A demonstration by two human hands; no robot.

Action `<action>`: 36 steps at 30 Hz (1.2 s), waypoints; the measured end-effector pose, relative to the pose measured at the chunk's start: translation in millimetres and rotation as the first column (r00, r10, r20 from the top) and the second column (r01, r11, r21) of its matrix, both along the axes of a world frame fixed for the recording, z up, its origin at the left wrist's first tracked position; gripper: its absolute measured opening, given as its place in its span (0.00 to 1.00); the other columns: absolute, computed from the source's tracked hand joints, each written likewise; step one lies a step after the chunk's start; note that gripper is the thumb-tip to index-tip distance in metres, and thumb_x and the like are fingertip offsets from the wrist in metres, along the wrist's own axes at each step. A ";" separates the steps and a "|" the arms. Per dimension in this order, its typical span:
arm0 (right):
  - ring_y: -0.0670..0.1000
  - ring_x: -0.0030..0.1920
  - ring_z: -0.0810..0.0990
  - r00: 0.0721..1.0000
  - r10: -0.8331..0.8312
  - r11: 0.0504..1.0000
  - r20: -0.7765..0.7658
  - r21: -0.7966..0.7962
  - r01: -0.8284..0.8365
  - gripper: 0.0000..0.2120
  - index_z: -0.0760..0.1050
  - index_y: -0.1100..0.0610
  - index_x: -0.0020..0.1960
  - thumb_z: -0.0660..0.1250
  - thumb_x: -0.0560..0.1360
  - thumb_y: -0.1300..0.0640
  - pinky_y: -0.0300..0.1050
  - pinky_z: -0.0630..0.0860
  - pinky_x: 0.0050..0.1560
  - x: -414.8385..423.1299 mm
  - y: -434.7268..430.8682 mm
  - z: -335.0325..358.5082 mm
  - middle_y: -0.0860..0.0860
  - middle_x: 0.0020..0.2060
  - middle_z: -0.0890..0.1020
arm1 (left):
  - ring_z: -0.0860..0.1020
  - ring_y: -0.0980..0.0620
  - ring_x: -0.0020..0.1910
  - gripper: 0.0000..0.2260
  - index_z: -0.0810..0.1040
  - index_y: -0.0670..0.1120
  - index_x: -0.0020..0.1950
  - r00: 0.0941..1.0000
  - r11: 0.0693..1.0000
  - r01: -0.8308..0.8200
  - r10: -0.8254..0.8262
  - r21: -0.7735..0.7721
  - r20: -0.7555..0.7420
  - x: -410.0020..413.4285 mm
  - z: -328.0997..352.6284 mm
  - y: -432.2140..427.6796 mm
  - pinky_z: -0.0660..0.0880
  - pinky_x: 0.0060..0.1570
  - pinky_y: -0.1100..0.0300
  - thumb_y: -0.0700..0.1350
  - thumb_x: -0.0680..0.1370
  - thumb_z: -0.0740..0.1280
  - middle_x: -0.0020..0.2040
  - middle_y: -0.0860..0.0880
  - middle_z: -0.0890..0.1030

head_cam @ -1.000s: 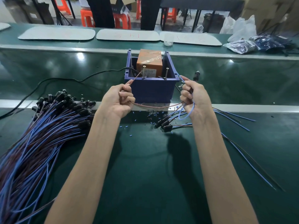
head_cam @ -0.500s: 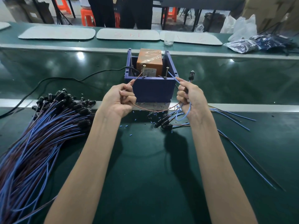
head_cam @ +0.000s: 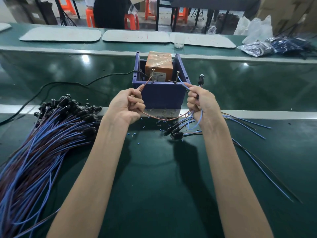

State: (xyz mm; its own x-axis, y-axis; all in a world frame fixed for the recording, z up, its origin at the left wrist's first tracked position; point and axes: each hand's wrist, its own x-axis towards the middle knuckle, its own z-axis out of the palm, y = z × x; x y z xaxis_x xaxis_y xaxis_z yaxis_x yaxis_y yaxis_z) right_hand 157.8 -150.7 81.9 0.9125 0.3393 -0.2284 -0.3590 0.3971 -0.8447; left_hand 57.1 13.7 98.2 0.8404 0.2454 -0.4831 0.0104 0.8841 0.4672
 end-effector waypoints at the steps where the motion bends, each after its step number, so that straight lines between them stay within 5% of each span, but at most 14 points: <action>1: 0.42 0.18 0.56 1.000 0.002 1.000 0.004 -0.004 -0.002 0.12 0.78 0.62 0.47 0.56 0.78 0.67 0.33 0.52 0.19 -0.4 -0.4 0.6 0.45 0.23 0.64 | 0.61 0.60 0.15 0.10 0.76 0.42 0.46 1.000 1.000 0.003 -0.003 0.000 0.001 -0.2 -0.1 -0.2 0.54 0.17 0.70 0.36 0.80 0.56 0.23 0.56 0.70; 25: 0.42 0.19 0.58 0.998 0.043 0.998 0.048 -0.055 -0.041 0.13 0.79 0.62 0.49 0.55 0.79 0.66 0.32 0.55 0.18 -4.8 -5.3 5.5 0.45 0.22 0.64 | 0.61 0.60 0.15 0.10 0.77 0.42 0.48 1.000 1.000 0.021 -0.021 0.010 -0.004 -2.7 1.2 -3.6 0.54 0.17 0.70 0.37 0.80 0.56 0.24 0.56 0.70; 29: 0.41 0.19 0.60 0.993 0.063 0.975 0.100 -0.219 -0.040 0.11 0.79 0.59 0.46 0.58 0.79 0.63 0.31 0.56 0.18 -3.1 -6.6 8.2 0.44 0.21 0.67 | 0.61 0.60 0.17 0.09 0.76 0.45 0.48 0.998 0.968 0.065 -0.064 0.244 -0.012 -2.9 0.5 -4.5 0.54 0.20 0.70 0.37 0.78 0.56 0.24 0.56 0.68; 31: 0.41 0.21 0.67 0.982 0.105 0.919 0.155 -0.393 -0.036 0.13 0.80 0.57 0.41 0.59 0.79 0.59 0.31 0.61 0.20 -2.0 -9.3 10.7 0.46 0.23 0.73 | 0.64 0.60 0.19 0.09 0.75 0.46 0.44 0.989 0.835 0.150 -0.123 0.529 -0.086 -2.0 0.2 -4.8 0.58 0.22 0.69 0.37 0.77 0.57 0.24 0.55 0.68; 33: 0.43 0.29 0.73 0.960 0.165 0.818 0.224 -0.575 -0.006 0.18 0.80 0.55 0.38 0.57 0.81 0.55 0.34 0.70 0.29 -1.6 -14.0 14.3 0.48 0.29 0.78 | 0.71 0.56 0.24 0.13 0.78 0.48 0.34 0.960 0.519 0.282 -0.153 0.807 -0.237 -3.4 -1.3 -2.5 0.66 0.29 0.66 0.37 0.74 0.58 0.23 0.53 0.73; 36: 0.51 0.42 0.76 0.891 0.263 0.504 0.369 -0.840 0.199 0.17 0.81 0.49 0.39 0.57 0.80 0.49 0.45 0.73 0.48 0.2 -25.9 19.1 0.53 0.40 0.81 | 0.82 0.51 0.41 0.14 0.81 0.50 0.27 0.866 0.032 0.481 -0.176 0.876 -0.469 -7.7 -6.6 6.0 0.76 0.49 0.59 0.40 0.67 0.60 0.31 0.52 0.83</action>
State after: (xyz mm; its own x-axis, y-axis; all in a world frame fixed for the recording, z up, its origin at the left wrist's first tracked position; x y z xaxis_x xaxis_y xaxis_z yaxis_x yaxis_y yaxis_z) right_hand 158.0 -176.6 101.0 0.9739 0.2235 -0.0386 0.1035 -0.5893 -0.8012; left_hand 49.4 19.7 91.5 0.9127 0.3354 -0.2334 0.3694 -0.4333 0.8221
